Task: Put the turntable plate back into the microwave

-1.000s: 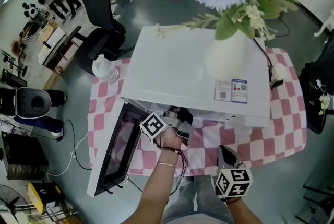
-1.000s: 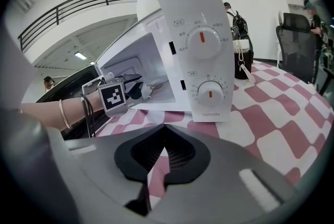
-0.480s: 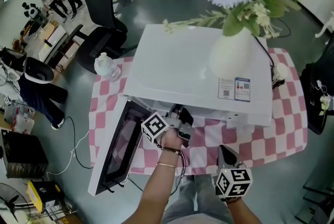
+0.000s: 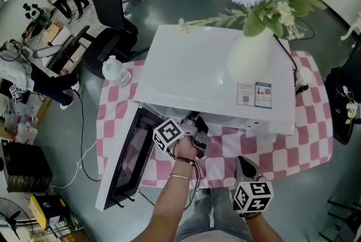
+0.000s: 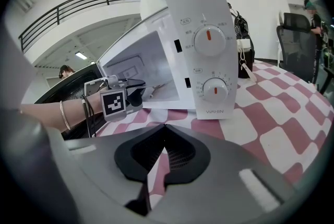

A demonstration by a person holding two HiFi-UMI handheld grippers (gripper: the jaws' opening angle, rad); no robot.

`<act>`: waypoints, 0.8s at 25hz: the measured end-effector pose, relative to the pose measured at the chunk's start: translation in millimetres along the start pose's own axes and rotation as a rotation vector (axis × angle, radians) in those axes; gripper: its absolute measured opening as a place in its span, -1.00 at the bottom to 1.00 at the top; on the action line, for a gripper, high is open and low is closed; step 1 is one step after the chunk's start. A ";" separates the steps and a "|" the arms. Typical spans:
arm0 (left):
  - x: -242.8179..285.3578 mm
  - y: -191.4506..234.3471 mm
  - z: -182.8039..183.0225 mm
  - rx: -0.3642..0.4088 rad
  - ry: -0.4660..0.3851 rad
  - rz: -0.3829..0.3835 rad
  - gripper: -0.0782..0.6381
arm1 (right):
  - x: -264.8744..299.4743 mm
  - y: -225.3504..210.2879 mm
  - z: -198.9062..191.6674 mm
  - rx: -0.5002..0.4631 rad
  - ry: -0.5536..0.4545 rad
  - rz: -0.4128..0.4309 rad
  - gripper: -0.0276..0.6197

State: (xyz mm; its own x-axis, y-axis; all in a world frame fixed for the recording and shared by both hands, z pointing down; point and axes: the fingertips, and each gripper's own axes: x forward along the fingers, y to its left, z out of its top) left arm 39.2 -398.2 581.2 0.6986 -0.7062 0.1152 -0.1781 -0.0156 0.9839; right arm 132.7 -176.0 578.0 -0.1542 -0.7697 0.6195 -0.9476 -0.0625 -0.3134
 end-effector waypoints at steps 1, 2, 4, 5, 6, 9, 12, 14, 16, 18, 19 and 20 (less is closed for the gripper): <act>0.5 1.1 -0.9 0.012 0.010 0.014 -0.70 | 0.3 0.0 0.1 0.000 0.000 0.000 -0.89; 0.9 2.3 -2.0 0.022 0.020 0.027 -0.69 | 0.6 0.1 0.0 0.000 0.000 0.000 -0.89; 1.2 4.4 -3.4 0.031 0.029 0.045 -0.68 | 1.1 0.5 -0.7 0.000 0.002 0.001 -0.89; 1.1 4.9 -3.4 0.033 0.031 0.050 -0.67 | 1.4 0.8 -0.9 -0.001 0.003 0.001 -0.89; 1.1 5.1 -3.4 0.039 0.033 0.054 -0.67 | 1.6 1.0 -0.9 -0.002 0.003 0.002 -0.89; 1.3 4.7 -3.5 0.073 0.050 0.071 -0.65 | 1.9 0.6 -0.2 -0.002 0.005 0.000 -0.89; 1.5 3.9 -3.6 0.135 0.074 0.103 -0.63 | 2.4 1.2 0.8 -0.003 0.004 0.001 -0.89; 2.0 2.1 -4.6 0.184 0.093 0.121 -0.53 | 2.8 2.6 1.3 -0.005 0.003 0.004 -0.89; 2.5 0.4 -5.9 0.212 0.111 0.130 -0.43 | 2.9 4.4 1.5 -0.007 0.002 0.007 -0.89; 2.7 -0.5 -6.7 0.232 0.130 0.137 -0.35 | 2.8 6.1 1.6 -0.009 0.002 0.011 -0.89; 2.9 -0.5 -7.0 0.251 0.141 0.146 -0.31 | 2.6 6.5 1.5 -0.009 0.003 0.012 -0.89; 3.1 -0.3 -7.7 0.274 0.155 0.158 -0.27 | 2.3 6.6 1.2 -0.009 0.003 0.012 -0.89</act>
State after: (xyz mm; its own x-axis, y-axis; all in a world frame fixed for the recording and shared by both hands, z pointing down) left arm 46.8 -394.9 582.3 0.7408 -0.5996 0.3029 -0.4569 -0.1192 0.8815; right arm 126.4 -178.9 576.4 -0.1662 -0.7684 0.6180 -0.9481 -0.0478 -0.3144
